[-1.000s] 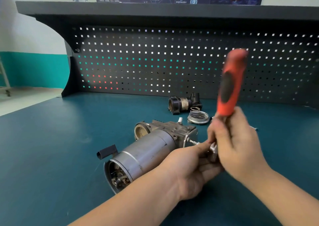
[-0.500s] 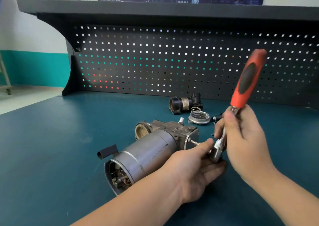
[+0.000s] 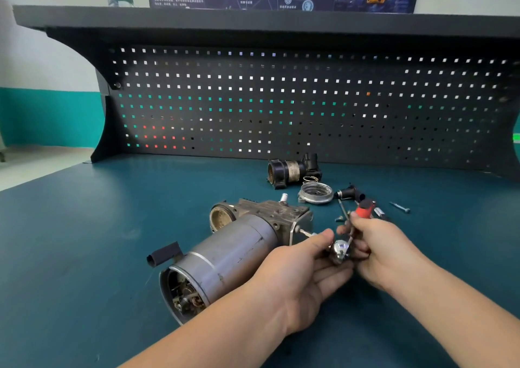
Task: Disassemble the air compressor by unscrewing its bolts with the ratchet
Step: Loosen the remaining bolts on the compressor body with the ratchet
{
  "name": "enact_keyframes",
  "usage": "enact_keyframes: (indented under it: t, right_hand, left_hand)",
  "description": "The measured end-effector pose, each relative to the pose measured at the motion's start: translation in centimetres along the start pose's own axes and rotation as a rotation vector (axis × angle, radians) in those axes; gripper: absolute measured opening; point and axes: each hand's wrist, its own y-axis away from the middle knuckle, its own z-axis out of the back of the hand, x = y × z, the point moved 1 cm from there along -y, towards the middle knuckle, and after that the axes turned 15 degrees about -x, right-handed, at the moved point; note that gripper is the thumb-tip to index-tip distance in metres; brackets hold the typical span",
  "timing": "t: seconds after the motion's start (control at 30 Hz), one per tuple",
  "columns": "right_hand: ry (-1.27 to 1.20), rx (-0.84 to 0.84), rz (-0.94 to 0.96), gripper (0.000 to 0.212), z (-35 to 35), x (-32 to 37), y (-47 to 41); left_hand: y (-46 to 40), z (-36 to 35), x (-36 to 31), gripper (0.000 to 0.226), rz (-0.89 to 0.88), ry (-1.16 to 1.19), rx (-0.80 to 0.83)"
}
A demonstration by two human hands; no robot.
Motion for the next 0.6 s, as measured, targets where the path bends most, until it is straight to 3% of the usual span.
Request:
enact_keyframes:
  t: [0.03, 0.1, 0.17, 0.27, 0.33, 0.37, 0.43, 0.47, 0.53, 0.6]
  right_hand:
    - [0.018, 0.001, 0.029, 0.031, 0.0, -0.1, 0.0]
    - [0.091, 0.011, 0.298, 0.028, -0.1, 0.2, 0.6]
    - [0.181, 0.102, 0.702, 0.025, 0.0, 0.8, 1.8]
    - [0.321, 0.395, 1.32, 0.014, 0.5, 1.3, 3.9]
    - [0.566, 0.499, 1.736, 0.02, 0.5, 1.4, 4.6]
    - [0.625, 0.525, 1.849, 0.024, 0.5, 1.4, 4.6]
    - [0.588, 0.482, 1.816, 0.023, 0.4, 1.2, 4.5]
    - [0.523, 0.428, 1.677, 0.019, 0.3, 1.2, 4.4]
    - [0.399, 0.259, 1.266, 0.018, 0.1, 1.3, 3.7]
    - [0.247, 0.097, 0.732, 0.024, -0.1, 1.5, 2.2]
  left_hand:
    - [0.0, 0.0, 0.0, 0.022, 0.0, 0.006, -0.006]
    - [-0.2, 0.1, 0.0, 0.021, -0.007, 0.013, -0.021]
    - [-0.3, 0.1, 0.1, 0.025, -0.014, 0.019, -0.029]
    - [-0.2, 0.0, 0.0, 0.02, -0.029, 0.012, 0.014]
    - [-0.1, 0.1, 0.0, 0.019, -0.04, 0.004, 0.053]
    - [-0.1, 0.2, 0.0, 0.027, -0.046, 0.0, 0.058]
    - [-0.1, 0.2, 0.0, 0.028, -0.049, 0.016, 0.049]
    - [0.0, 0.2, 0.0, 0.021, -0.042, 0.024, 0.043]
    - [0.1, 0.0, -0.1, 0.018, -0.024, 0.035, 0.016]
    - [0.0, -0.1, -0.1, 0.026, -0.011, 0.03, -0.007]
